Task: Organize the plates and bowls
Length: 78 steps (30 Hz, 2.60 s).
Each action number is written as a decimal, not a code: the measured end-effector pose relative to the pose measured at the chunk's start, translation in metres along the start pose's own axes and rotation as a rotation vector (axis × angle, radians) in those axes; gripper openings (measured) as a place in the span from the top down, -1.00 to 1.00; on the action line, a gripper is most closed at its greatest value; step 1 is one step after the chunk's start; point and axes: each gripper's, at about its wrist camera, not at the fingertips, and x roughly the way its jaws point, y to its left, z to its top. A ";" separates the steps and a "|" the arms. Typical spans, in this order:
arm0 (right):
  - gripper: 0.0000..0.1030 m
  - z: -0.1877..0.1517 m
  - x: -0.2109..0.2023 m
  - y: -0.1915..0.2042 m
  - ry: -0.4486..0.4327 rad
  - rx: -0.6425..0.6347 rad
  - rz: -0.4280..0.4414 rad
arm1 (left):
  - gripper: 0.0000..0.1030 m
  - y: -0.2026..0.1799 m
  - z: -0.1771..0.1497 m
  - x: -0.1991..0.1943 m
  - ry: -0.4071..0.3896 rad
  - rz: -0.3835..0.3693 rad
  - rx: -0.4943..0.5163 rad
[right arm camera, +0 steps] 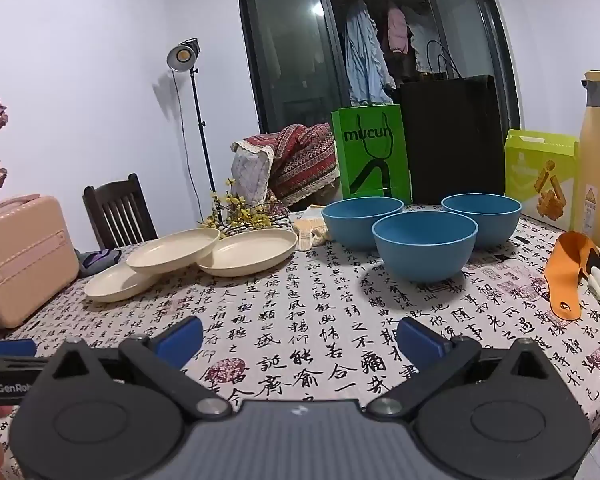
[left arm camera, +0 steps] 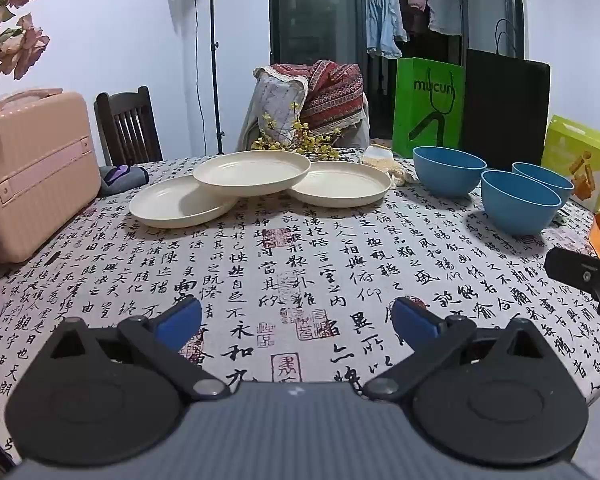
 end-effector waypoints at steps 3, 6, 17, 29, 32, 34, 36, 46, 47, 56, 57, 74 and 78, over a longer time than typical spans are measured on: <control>-1.00 0.000 0.001 0.000 0.002 0.002 -0.001 | -1.00 0.002 -0.001 -0.001 -0.009 0.005 0.001; -1.00 0.000 0.003 0.001 0.009 0.001 -0.005 | -1.00 -0.011 -0.002 -0.001 -0.013 0.013 0.007; -1.00 0.002 0.005 0.002 0.014 -0.016 -0.029 | -1.00 -0.001 -0.002 -0.003 -0.025 -0.019 -0.006; -1.00 0.003 0.005 0.002 0.015 -0.016 -0.030 | -1.00 -0.002 -0.003 -0.003 -0.033 -0.030 -0.008; -1.00 0.003 0.005 0.002 0.015 -0.015 -0.029 | -1.00 -0.002 -0.003 -0.002 -0.029 -0.030 -0.011; -1.00 0.003 0.005 0.002 0.017 -0.015 -0.029 | -1.00 -0.001 -0.003 -0.001 -0.023 -0.024 -0.012; -1.00 0.002 0.005 0.001 0.016 -0.014 -0.029 | -1.00 -0.001 -0.003 -0.001 -0.021 -0.024 -0.016; -1.00 0.001 0.004 0.000 0.019 -0.013 -0.030 | -1.00 -0.001 -0.003 0.000 -0.021 -0.026 -0.016; -1.00 0.001 0.005 0.001 0.019 -0.013 -0.030 | -1.00 0.000 -0.003 0.000 -0.019 -0.027 -0.016; -1.00 0.001 0.005 0.001 0.021 -0.015 -0.031 | -1.00 -0.001 -0.004 0.000 -0.020 -0.031 -0.018; -1.00 0.002 0.005 0.001 0.020 -0.014 -0.031 | -1.00 -0.001 -0.004 0.000 -0.020 -0.031 -0.019; -1.00 0.000 0.005 0.002 0.023 -0.018 -0.033 | -1.00 0.000 -0.004 -0.002 -0.026 -0.032 -0.021; -1.00 0.001 0.005 0.002 0.022 -0.019 -0.033 | -1.00 -0.001 -0.005 -0.003 -0.028 -0.031 -0.023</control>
